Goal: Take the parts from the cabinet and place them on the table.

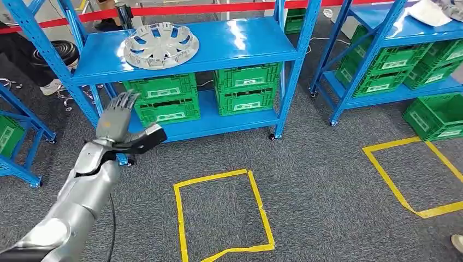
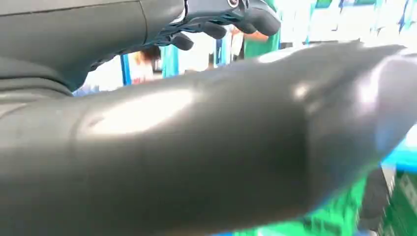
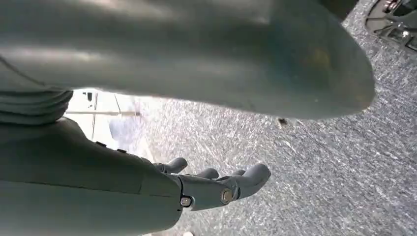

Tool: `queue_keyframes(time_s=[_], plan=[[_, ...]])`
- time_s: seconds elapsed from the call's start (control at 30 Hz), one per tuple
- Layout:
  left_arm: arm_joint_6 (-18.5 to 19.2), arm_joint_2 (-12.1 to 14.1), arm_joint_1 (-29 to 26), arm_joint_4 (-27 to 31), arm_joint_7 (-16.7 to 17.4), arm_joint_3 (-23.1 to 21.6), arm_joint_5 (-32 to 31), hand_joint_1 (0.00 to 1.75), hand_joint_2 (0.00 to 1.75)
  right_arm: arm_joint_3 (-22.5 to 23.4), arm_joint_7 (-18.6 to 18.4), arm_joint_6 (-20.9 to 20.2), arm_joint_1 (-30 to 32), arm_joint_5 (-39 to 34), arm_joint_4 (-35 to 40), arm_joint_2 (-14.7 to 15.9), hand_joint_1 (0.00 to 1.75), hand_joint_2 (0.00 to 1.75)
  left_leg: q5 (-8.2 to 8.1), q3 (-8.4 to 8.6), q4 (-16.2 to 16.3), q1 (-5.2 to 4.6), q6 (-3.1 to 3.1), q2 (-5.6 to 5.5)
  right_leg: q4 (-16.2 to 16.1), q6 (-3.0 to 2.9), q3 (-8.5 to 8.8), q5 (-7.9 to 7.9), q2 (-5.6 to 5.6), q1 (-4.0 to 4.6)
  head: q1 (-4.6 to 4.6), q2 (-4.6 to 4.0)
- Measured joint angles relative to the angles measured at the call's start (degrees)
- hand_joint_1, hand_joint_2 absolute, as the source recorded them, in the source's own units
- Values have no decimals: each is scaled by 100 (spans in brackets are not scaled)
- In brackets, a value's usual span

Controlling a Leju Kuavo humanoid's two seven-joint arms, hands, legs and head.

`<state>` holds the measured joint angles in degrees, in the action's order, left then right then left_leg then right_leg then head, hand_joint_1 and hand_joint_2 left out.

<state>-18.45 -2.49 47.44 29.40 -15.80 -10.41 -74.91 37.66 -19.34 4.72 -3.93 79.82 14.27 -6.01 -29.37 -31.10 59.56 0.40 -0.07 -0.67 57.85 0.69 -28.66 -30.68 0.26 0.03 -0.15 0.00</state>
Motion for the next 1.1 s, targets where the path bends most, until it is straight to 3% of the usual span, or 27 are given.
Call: queue_keyframes(time_s=[0.33,0.53,0.67,0.73,0.77,0.83,0.87,0.9,0.93,0.97,1.03,1.07,1.1], plan=[[-437,15,636,240,669,-610,-1097,0,0,94,0,-85,-46,433,-87,-112,0,0,2,-4,3,-11,1,-7,1,7,-4,7,-3,-11,0,0],[-529,17,798,242,935,-760,-1160,0,0,133,0,-96,-93,544,-133,-203,0,0,3,-8,7,-40,10,-7,-1,24,-9,15,-2,-59,0,2],[-485,37,823,245,1056,-802,-1162,0,0,138,0,-109,-97,546,-140,-232,0,0,11,-37,11,-81,52,-7,-24,67,-30,41,-2,-89,-2,0],[-456,37,841,291,1104,-806,-1162,0,0,138,-2,-111,-102,555,-138,-234,0,0,70,13,-104,-12,121,10,26,103,-66,-5,-8,-88,-2,0],[-446,39,878,293,1125,-808,-1162,0,0,138,0,-111,-104,555,-140,-236,0,0,84,17,-129,-11,145,12,282,110,-206,-119,-8,-70,20,0],[-395,39,890,288,1134,-810,-1164,0,0,138,0,-111,-101,559,-140,-243,0,0,83,2,-131,-15,148,15,1223,123,-742,-462,-7,-83,24,0],[-354,39,875,286,1134,-810,-1164,0,0,138,0,-111,-92,566,-140,-243,0,0,74,3,-128,-18,151,17,1665,127,-1022,-563,-7,-84,24,2],[-328,39,862,280,1125,-811,-1164,0,0,138,0,-111,-87,572,-140,-243,0,0,64,4,-123,-17,145,14,1875,126,-1206,-526,-7,-85,26,2],[-295,37,859,275,1125,-813,-1164,0,0,138,0,-111,-87,572,-140,-245,0,0,49,16,-117,-14,125,6,1780,125,-1260,-327,-8,-94,26,0],[-286,37,862,271,1130,-817,-1164,0,0,138,0,-111,-92,572,-140,-245,0,0,24,37,-103,-7,103,0,1434,125,-1185,-3,-8,-106,26,0],[-284,35,876,273,1130,-821,-1164,0,0,138,0,-105,-92,572,-140,-245,0,0,-59,92,-57,13,50,-3,444,121,-841,627,-17,-130,26,0],[-277,33,886,264,1128,-828,-1164,0,0,140,2,-105,-89,572,-157,-258,0,0,-87,73,-51,-11,4,-4,384,112,-796,489,-15,-106,26,0],[-255,33,897,262,1130,-837,-1167,0,0,140,2,-100,-100,570,-166,-264,0,0,-99,26,-11,-27,-39,-27,189,51,-722,430,-6,-99,33,2]])
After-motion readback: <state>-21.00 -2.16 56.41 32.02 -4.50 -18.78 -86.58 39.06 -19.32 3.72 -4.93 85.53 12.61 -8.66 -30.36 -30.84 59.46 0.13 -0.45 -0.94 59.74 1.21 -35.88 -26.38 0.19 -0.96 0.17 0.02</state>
